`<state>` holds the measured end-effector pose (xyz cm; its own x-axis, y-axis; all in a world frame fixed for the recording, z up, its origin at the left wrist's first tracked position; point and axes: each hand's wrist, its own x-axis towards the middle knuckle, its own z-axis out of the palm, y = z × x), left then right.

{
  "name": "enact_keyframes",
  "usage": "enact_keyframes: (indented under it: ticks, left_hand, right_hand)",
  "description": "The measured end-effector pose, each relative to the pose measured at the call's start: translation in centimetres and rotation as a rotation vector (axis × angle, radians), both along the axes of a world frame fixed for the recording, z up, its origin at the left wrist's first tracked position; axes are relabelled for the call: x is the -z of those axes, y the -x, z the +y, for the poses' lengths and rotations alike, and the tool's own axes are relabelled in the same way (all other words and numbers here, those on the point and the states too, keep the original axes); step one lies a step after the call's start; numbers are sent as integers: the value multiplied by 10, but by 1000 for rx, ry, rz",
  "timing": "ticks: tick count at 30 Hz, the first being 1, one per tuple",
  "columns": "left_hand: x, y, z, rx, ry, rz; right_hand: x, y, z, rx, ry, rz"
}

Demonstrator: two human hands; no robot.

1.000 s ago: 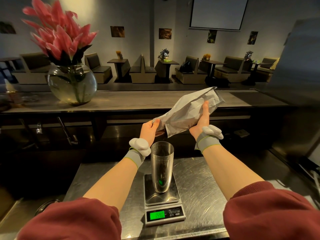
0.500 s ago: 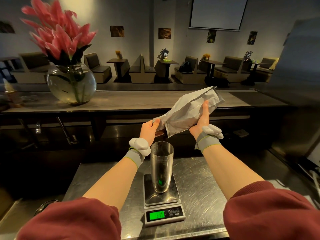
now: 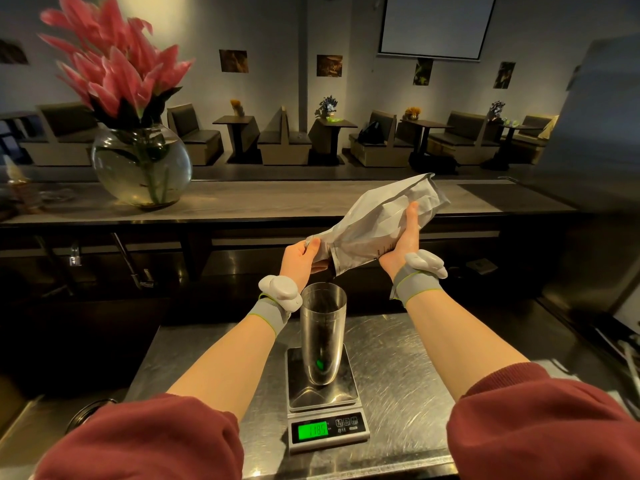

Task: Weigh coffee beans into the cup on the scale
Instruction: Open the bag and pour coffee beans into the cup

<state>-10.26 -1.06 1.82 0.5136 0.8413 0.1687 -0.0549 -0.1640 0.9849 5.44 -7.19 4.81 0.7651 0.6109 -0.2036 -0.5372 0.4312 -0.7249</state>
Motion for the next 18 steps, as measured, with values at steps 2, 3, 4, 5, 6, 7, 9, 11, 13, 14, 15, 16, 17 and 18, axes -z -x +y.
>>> enact_keyframes:
  ticks: [2,3,4,5,6,7,9,11,13,14,15,16,17,18]
  left_hand:
    - [0,0,0,-1,5,2]
    - [0,0,0,4,11,-4]
    - [0,0,0,11,18,-13]
    - [1,0,-1,18,25,-22]
    - [1,0,-1,22,31,-29]
    - [1,-1,0,23,36,-34]
    - [2,-2,1,25,37,-33]
    - [2,-2,1,27,38,-33]
    - [3,-3,2,26,39,-35]
    - [4,-3,2,24,36,-32]
    - [4,-3,2,22,31,-29]
    - [5,-3,3,20,25,-24]
    - [5,-3,3,19,18,-19]
    - [6,-3,4,17,13,-15]
  right_hand:
    - [0,0,0,1,1,-1]
    - [0,0,0,0,3,-3]
    - [0,0,0,-1,4,-4]
    - [1,-1,0,-2,4,-6]
    - [0,-1,0,-4,2,-9]
    - [0,-1,0,-7,1,-11]
    - [0,-2,1,-11,4,-12]
    - [0,-2,1,-9,11,-10]
    - [0,-2,1,-4,14,-7]
    - [0,-2,1,-2,15,-4]
    - [1,-2,2,-3,13,-3]
    - [2,-2,2,-5,11,-2]
    - [2,-2,2,-5,10,-1]
    - [2,-2,2,-5,11,0]
